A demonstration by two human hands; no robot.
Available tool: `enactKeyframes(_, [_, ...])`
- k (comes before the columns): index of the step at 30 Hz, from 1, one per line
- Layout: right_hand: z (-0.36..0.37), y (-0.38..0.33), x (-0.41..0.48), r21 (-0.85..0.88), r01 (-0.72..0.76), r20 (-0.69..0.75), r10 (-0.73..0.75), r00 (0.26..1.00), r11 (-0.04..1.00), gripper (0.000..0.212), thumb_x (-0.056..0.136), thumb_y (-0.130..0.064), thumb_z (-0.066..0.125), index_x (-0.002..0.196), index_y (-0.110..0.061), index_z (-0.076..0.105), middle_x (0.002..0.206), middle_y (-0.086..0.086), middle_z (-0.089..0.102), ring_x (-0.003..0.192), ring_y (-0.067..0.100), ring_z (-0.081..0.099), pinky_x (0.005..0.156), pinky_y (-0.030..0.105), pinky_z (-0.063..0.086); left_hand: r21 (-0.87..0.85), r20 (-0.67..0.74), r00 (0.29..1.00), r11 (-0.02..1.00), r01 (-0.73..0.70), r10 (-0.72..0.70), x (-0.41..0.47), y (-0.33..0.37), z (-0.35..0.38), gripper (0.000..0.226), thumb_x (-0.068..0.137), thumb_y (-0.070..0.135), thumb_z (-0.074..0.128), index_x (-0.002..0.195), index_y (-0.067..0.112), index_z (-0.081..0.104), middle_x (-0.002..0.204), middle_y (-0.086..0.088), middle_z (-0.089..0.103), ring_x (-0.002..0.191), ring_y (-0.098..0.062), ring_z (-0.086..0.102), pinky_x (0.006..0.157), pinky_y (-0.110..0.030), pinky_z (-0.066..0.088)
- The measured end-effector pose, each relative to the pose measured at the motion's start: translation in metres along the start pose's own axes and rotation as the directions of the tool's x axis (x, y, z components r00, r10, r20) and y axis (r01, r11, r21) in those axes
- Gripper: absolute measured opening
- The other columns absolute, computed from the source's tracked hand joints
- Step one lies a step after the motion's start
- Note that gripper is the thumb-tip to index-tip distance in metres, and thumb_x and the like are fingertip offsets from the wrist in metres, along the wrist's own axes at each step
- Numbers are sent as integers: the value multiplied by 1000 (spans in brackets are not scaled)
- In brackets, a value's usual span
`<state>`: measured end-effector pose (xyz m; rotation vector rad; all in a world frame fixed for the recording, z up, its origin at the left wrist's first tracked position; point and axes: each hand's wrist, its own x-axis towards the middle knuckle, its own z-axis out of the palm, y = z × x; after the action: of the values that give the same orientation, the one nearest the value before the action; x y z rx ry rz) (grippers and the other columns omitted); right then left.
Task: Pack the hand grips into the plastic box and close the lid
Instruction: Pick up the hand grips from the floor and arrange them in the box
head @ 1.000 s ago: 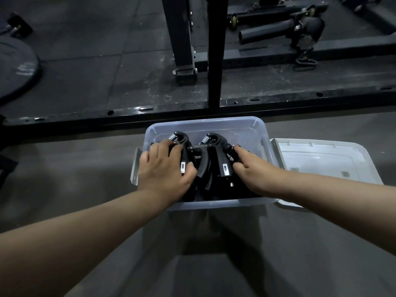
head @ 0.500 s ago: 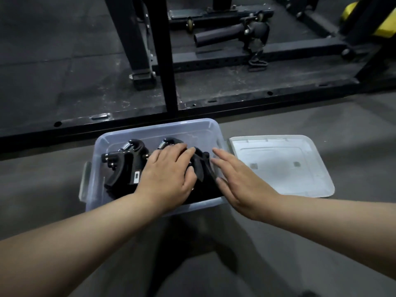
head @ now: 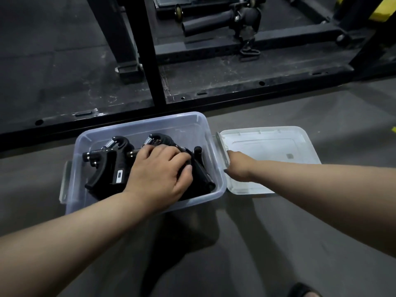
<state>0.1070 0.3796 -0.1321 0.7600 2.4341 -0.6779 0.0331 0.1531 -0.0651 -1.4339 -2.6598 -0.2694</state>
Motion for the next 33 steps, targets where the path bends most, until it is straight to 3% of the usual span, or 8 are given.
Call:
enactKeyframes(4, [5,-11,-8,-182,116,98,-99,990,976,39,90,-41,52,123,-20,56,121,2,54,105,27,56,90,32,46,53,45,998,998,-37,35,-2,-2,1,38,88,44,47,110,21,67,102,5,69,105,-21,61,99,-43,39])
enactKeyframes(6, [12,-8,-8,-358,150,150,-102,983,921,40,92,-36,46,130,-31,51,130,6,51,112,31,53,97,37,46,74,50,997,995,-65,61,-5,-6,5,36,90,41,46,110,19,67,101,4,71,108,-20,63,101,-43,37])
enactKeyframes(9, [26,1,-7,-476,208,263,-87,961,854,58,87,-18,43,139,-43,35,132,6,48,111,31,47,95,42,47,70,7,998,995,-69,69,-10,-7,10,36,91,39,46,111,17,67,102,4,73,112,-16,63,104,-42,35])
enactKeyframes(12, [24,-4,-14,-514,255,279,-122,952,819,60,89,-9,40,144,-33,34,131,4,48,117,30,38,96,40,45,42,-127,985,993,-110,115,-14,-9,10,32,92,34,54,115,16,67,106,5,72,113,-14,64,103,-43,36])
enactKeyframes(16, [23,-1,-11,-499,268,259,-154,954,824,52,92,-18,39,140,-38,39,130,5,50,115,28,41,95,39,45,17,-276,949,989,-150,149,-23,-14,4,28,93,29,59,118,17,68,122,8,68,115,-10,63,99,-45,40])
enactKeyframes(25, [20,-5,-18,-481,260,266,-144,953,837,44,96,-11,43,139,-22,44,130,8,50,117,26,44,98,36,45,1,-23,989,989,-145,145,-18,-10,4,43,91,49,46,116,21,68,114,10,71,117,-15,62,104,-48,37])
enactKeyframes(30, [21,-6,-23,-499,272,276,-146,950,823,46,96,-7,42,140,-21,43,129,7,48,115,25,44,97,35,46,74,-71,978,979,-192,197,-14,-11,4,37,90,45,48,97,17,71,90,7,75,104,-14,69,102,-43,37])
enactKeyframes(33, [18,-9,-28,-494,275,263,-160,951,825,45,97,-7,41,140,-21,44,131,2,49,116,24,43,98,35,45,55,-137,975,984,-170,176,-17,-10,9,31,93,40,51,96,15,70,87,5,75,102,-13,69,103,-43,36])
